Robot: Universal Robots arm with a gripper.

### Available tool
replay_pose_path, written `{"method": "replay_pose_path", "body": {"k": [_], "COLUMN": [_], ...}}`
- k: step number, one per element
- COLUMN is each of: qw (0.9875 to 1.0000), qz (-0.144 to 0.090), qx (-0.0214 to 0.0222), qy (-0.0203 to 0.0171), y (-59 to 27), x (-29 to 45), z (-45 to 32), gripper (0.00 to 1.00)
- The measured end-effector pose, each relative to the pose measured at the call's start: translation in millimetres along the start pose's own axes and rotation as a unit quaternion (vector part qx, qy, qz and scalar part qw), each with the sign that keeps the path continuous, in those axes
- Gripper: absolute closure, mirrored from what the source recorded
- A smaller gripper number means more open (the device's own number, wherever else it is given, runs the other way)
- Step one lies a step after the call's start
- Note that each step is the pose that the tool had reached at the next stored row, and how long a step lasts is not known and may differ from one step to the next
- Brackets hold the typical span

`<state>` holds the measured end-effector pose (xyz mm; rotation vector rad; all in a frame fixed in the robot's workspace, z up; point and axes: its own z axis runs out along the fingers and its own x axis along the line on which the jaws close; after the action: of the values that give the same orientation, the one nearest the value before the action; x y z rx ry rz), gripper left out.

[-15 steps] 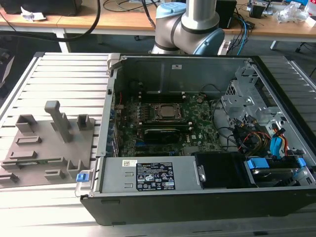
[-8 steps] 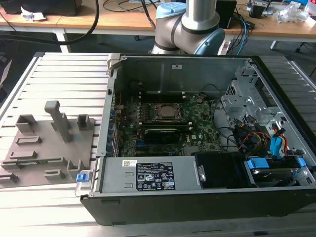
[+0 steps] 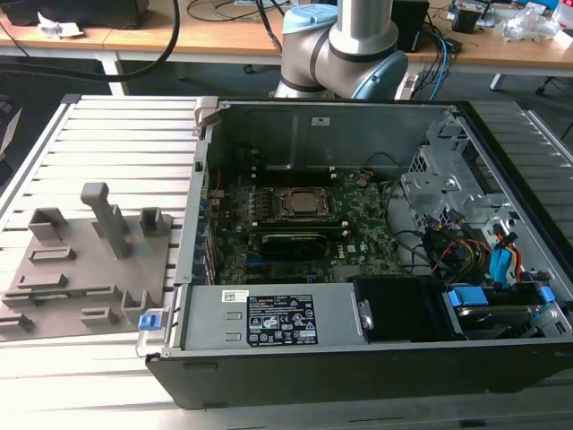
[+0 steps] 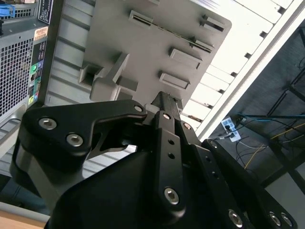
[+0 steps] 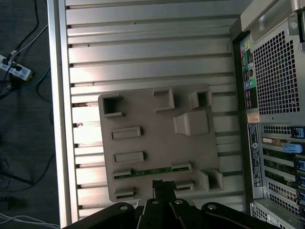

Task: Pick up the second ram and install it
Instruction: 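Reach for the second ram, then pick up the second ram and move it above second insertion slot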

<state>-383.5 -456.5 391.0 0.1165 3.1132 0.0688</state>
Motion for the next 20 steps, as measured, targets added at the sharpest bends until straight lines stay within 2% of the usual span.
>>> {"method": "replay_pose_path", "body": {"k": [8,13,16,18,20], "qw": [1.0,0.9992,0.9956,0.9915,0.99], "qz": [0.0,-0.039,-0.093,-0.13,-0.141], "qx": [0.0,-0.0009,-0.0022,-0.0031,-0.0034], "qy": [0.0,0.0017,0.0042,0.0059,0.0063], "y": [-0.2,-0.2,-0.2,-0.2,-0.2], "x": [0.0,0.0,0.0,0.0,0.0], "z": [0.0,0.0,0.0,0.0,0.0], "gripper": [0.89,0.89,0.89,0.89,0.89]}}
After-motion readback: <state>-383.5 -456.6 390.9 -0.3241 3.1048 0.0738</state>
